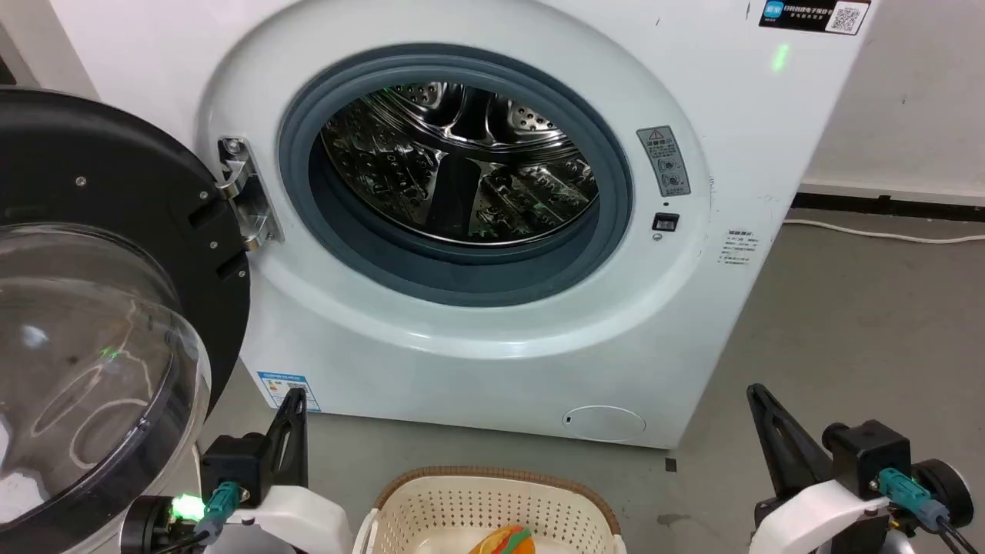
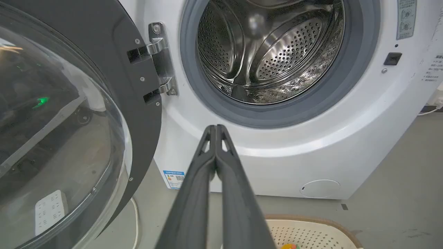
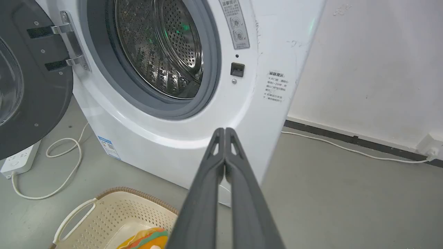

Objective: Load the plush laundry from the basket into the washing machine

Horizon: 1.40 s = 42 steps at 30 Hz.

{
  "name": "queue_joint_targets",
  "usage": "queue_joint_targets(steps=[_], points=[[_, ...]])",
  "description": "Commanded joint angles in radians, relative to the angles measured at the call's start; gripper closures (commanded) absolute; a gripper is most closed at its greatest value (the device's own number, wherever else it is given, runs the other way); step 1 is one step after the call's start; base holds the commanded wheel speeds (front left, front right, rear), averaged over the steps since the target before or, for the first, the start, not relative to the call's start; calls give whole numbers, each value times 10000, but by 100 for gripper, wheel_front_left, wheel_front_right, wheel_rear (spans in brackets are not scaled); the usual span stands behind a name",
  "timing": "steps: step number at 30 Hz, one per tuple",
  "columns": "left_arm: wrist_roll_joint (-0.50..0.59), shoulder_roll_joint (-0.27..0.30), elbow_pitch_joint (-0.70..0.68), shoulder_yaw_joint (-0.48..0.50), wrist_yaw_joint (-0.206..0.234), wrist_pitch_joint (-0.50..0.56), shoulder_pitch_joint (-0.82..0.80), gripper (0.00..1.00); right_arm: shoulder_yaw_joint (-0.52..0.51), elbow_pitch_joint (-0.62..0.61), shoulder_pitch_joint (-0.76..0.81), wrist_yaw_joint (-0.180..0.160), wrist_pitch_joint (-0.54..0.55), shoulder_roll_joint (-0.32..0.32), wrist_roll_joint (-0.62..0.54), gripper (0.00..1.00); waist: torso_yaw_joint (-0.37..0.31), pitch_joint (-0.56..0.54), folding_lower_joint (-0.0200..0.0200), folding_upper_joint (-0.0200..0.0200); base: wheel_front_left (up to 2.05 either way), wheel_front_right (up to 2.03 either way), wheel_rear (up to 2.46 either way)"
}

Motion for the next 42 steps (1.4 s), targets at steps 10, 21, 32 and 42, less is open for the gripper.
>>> queue_joint_targets(steps=[10,21,32,42], points=[[28,-1,-43,30,24,3,-150,100,-28,-43,-118,-9,14,-1,-76,100,0,0,0,0,0,0,0],[28,-1,-43,30,24,3,-150,100,-28,-43,-118,-9,14,-1,-76,100,0,0,0,0,0,0,0],[28,-1,-43,30,24,3,-150,100,-28,-43,-118,-9,14,-1,-76,100,0,0,0,0,0,0,0],[28,-1,-43,30,24,3,-150,100,-28,-43,-118,-9,14,-1,-76,100,0,0,0,0,0,0,0]])
